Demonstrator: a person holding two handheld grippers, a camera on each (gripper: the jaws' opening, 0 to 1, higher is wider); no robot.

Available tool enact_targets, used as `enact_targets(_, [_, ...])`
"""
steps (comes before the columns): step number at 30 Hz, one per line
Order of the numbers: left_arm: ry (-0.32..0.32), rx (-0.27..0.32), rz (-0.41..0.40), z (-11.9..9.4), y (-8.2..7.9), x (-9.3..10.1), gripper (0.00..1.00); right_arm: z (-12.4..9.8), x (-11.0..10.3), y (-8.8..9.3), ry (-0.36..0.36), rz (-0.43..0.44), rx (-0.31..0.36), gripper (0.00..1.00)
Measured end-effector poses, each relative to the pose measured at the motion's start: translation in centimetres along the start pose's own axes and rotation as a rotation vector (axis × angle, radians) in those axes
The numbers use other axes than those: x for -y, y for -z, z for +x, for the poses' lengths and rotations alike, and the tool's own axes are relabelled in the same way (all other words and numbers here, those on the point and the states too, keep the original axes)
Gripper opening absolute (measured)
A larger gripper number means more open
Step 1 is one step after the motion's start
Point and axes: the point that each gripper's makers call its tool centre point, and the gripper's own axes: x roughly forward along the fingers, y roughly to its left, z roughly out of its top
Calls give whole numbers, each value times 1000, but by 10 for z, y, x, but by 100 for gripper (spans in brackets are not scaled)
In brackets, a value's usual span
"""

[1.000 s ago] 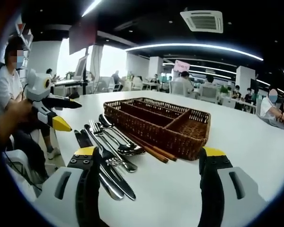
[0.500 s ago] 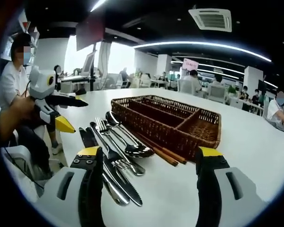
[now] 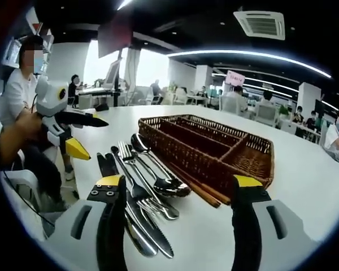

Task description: Arrange the knives, forks, and spoons in their matching storage slots by inserting each utensil handle-first until every utensil is classified and aligned in the correct compartment

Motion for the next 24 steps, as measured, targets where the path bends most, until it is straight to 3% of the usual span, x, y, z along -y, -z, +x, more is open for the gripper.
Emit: enact_targets(24, [14,12,21,2,-1,5,81,28,-12,0,-72,-33,-30,72])
